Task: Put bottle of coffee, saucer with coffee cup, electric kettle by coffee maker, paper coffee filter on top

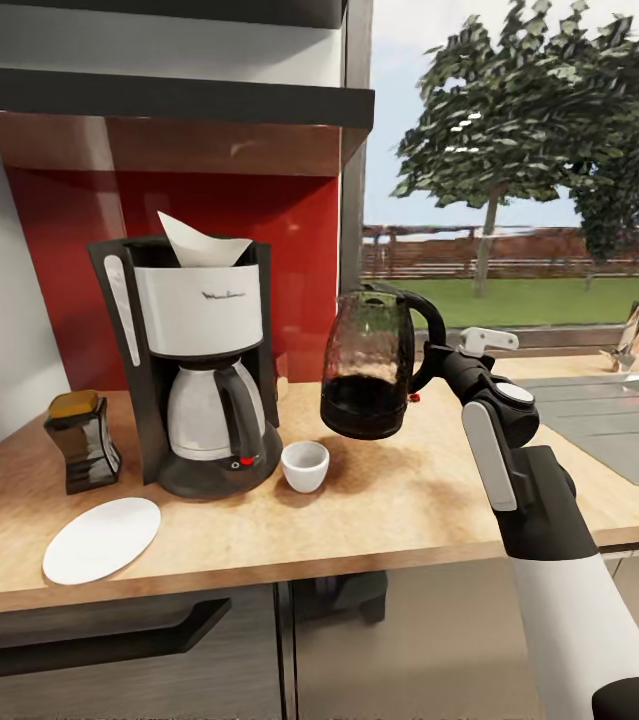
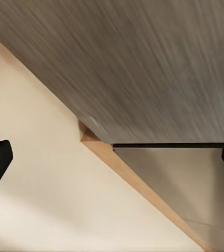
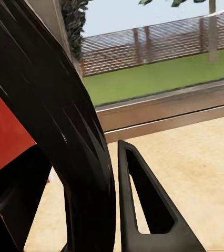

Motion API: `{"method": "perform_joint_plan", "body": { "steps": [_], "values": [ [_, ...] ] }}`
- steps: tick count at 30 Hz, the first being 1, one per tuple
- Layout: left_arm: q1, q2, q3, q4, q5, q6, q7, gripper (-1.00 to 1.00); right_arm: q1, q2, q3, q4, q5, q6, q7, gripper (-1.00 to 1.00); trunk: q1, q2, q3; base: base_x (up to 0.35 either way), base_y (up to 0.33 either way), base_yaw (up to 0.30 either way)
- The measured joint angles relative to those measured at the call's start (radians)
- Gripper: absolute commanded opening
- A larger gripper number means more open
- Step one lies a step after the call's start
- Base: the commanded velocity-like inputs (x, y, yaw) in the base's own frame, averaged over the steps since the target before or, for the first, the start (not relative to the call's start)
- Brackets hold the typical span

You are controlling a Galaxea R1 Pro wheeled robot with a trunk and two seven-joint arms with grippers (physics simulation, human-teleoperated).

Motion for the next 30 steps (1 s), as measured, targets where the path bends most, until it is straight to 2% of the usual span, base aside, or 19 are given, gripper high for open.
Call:
{"method": "perform_joint_plan", "body": {
  "steps": [4, 8, 13, 16, 30],
  "values": [
    [0.0, 0.0, 0.0, 0.0, 0.0, 0.0, 0.0, 1.0, 0.0, 0.0, 0.001, 0.0, 0.001, 0.0, 0.0, -1.0, 0.0, 0.0, 0.0, 0.0, 0.0, 0.0],
    [0.0, 0.0, 0.0, 0.0, 0.0, 0.0, 0.0, 1.0, 0.0, 0.0, 0.001, 0.001, 0.0, 0.0, 0.0, -1.0, 0.015, -0.028, -0.013, 0.0, 0.0, 0.0],
    [0.0, 0.0, 0.0, 0.0, 0.0, 0.0, 0.0, 1.0, 0.0, 0.0, 0.002, 0.0, 0.001, 0.0, 0.0, -1.0, 0.015, -0.028, -0.013, 0.0, 0.0, 0.0],
    [0.0, 0.0, -0.001, 0.0, 0.0, 0.0, 0.0, 1.0, 0.0, 0.0, 0.001, 0.0, 0.0, 0.0, 0.0, -1.0, 0.027, -0.049, -0.022, 0.0, 0.0, 0.0],
    [0.0, 0.0, 0.0, 0.0, 0.0, 0.0, 0.0, 1.0, 0.0, 0.0, 0.002, 0.001, 0.001, 0.0, 0.0, -1.0, 0.027, -0.049, -0.022, 0.038, 0.0, 0.0]
  ]
}}
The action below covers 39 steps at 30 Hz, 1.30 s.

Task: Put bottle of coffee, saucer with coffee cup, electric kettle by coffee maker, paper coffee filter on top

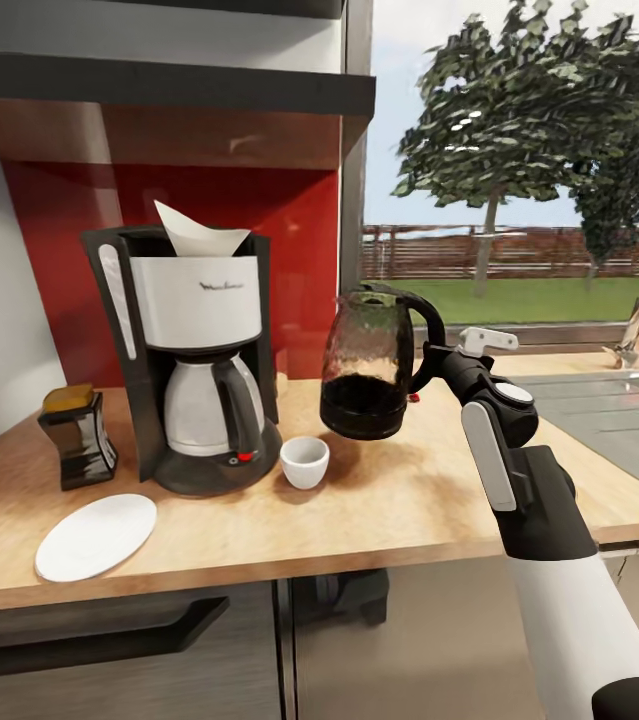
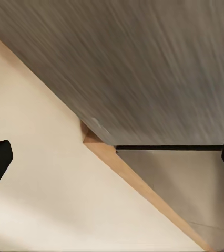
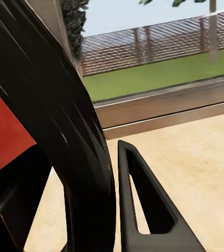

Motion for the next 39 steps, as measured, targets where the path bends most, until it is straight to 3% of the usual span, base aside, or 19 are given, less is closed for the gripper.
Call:
{"method": "perform_joint_plan", "body": {
  "steps": [12, 16, 39],
  "values": [
    [0.0, 0.0, 0.0, 0.0, 0.0, 0.0, 0.0, 1.0, 0.0, 0.0, 0.001, 0.0, 0.0, 0.0, 0.0, -1.0, 0.0, 0.0, 0.0, 0.056, 0.007, 0.0],
    [0.0, 0.0, -0.001, 0.0, 0.0, 0.0, 0.0, 1.0, 0.0, 0.0, 0.0, 0.0, -0.001, 0.0, 0.0, -1.0, 0.016, -0.028, -0.013, 0.002, 0.0, 0.0],
    [0.0, 0.0, -0.003, 0.0, 0.0, 0.0, 0.0, 1.0, 0.0, 0.0, 0.001, 0.0, 0.0, 0.0, 0.0, -1.0, 0.05, -0.091, -0.041, 0.0, 0.0, 0.0]
  ]
}}
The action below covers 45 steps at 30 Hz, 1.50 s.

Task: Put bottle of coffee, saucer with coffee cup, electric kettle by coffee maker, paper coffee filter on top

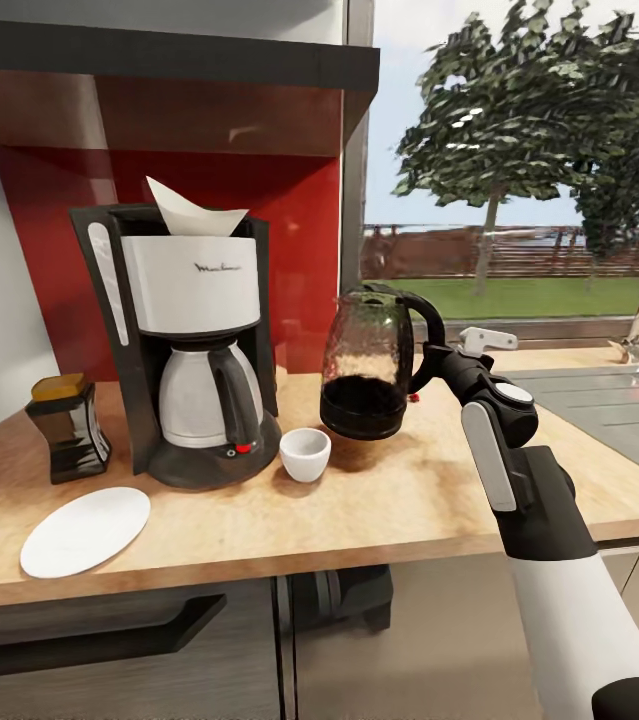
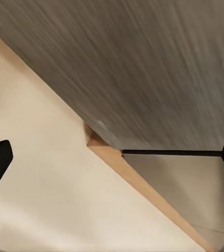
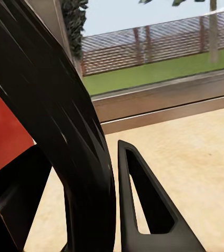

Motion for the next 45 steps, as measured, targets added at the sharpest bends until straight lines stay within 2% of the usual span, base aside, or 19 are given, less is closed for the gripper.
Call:
{"method": "perform_joint_plan", "body": {
  "steps": [39, 43, 45],
  "values": [
    [0.0, 0.0, 0.002, 0.0, 0.0, 0.0, 0.0, 1.0, 0.001, 0.0, -0.001, 0.0, 0.0, -0.001, 0.0, -1.0, 0.0, 0.0, 0.0, 0.045, 0.011, 0.0],
    [0.0, 0.0, 0.0, 0.0, 0.0, 0.0, 0.0, 1.0, 0.001, 0.0, -0.001, 0.0, -0.001, -0.001, 0.0, -1.0, 0.015, -0.028, -0.012, 0.0, 0.0, 0.0],
    [0.0, 0.0, 0.0, 0.0, 0.0, 0.0, 0.0, 1.0, 0.001, 0.0, -0.001, 0.0, 0.0, -0.001, 0.0, -1.0, 0.015, -0.028, -0.013, 0.0, 0.0, 0.0]
  ]
}}
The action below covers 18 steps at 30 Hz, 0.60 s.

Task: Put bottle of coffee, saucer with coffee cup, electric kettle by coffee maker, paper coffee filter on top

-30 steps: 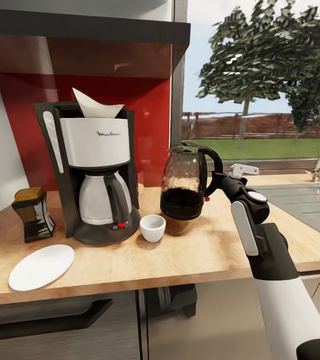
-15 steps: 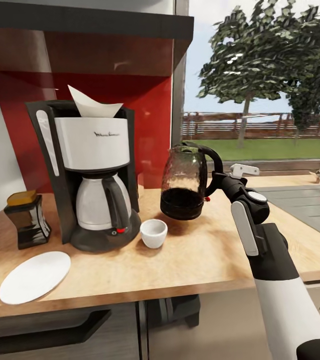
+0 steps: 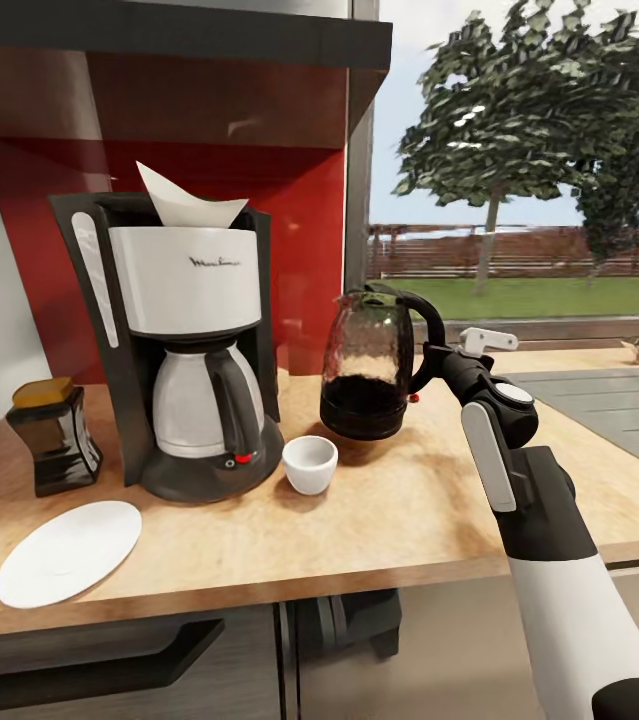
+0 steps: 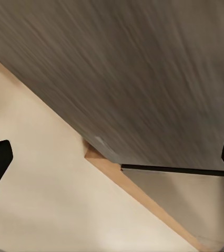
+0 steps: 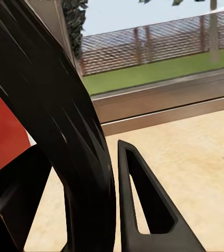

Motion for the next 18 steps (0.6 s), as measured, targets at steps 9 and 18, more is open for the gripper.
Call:
{"method": "perform_joint_plan", "body": {
  "steps": [9, 18],
  "values": [
    [0.0, 0.0, 0.0, 0.0, 0.0, 0.0, 0.0, 1.0, 0.0, 0.0, 0.0, 0.0, 0.0, 0.0, 0.0, -1.0, 0.008, -0.014, -0.006, 0.0, 0.0, 0.0],
    [0.0, 0.0, -0.001, 0.0, 0.0, 0.0, 0.0, 1.0, 0.0, 0.0, 0.0, 0.0, -0.001, 0.0, 0.0, -1.0, 0.023, -0.042, -0.019, 0.0, 0.0, 0.0]
  ]
}}
